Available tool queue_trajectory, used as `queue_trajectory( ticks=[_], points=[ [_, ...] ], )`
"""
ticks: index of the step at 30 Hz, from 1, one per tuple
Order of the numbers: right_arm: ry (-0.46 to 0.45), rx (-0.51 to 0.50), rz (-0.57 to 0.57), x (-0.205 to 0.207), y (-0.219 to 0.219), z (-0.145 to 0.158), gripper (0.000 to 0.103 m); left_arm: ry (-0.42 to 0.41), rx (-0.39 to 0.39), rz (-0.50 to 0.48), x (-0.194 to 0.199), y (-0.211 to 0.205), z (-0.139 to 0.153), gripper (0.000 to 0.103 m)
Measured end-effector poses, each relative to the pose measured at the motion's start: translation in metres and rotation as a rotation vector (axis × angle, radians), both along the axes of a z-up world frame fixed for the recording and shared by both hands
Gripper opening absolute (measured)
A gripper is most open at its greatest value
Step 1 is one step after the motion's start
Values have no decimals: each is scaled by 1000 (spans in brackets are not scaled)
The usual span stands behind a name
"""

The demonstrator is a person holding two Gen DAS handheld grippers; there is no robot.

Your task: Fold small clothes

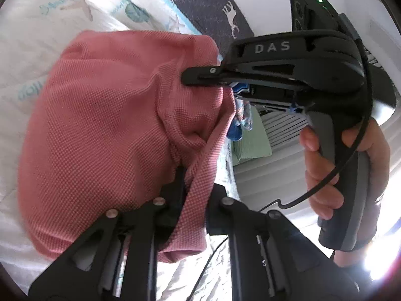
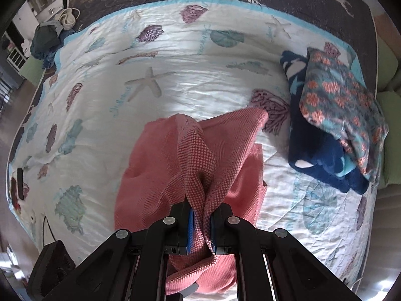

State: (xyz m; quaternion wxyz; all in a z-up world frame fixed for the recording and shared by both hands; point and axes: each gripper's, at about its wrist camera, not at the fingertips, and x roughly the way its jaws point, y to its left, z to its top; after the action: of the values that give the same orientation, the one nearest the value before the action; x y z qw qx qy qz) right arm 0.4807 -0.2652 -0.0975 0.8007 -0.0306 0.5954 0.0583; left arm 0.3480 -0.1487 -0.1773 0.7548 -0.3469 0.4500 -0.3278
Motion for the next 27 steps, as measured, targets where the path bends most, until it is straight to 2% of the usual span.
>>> queue_trajectory(
  ticks=[5,8,10,14,15,18,21,23,24,26,27],
  points=[
    [42,3,-14,6,-17,-29,9,72,14,-21,9,-16,-18,19],
    [68,14,-19,8,-29,-46,10,108,6,-70,12,-25,-24,38],
    [84,3,-7,7,-35,-58,12,105,29,-94,12,-32,-22,45],
    [69,-120,39,1,-38,-70,38,103,54,-137,7,-40,-13,56],
    [62,-130,37,0,-39,-68,45,110,44,-144,6,-39,-10,58],
    [16,-210,45,-9,-43,-52,48,159,-23,-180,2,-31,-3,64],
    [-78,-276,12,-31,-57,-29,53,220,-169,-215,-1,-20,8,64],
    [-134,-293,-12,-49,-68,-20,55,211,-224,-222,-2,-13,15,66],
    [-173,-281,-26,-65,-78,-16,56,197,-233,-227,-1,-11,17,67],
    [-220,-171,-75,-92,-99,-15,58,202,-231,-238,0,-9,14,68],
    [-228,-60,-78,-110,-112,-19,59,217,-219,-246,3,-12,9,68]
  ],
)
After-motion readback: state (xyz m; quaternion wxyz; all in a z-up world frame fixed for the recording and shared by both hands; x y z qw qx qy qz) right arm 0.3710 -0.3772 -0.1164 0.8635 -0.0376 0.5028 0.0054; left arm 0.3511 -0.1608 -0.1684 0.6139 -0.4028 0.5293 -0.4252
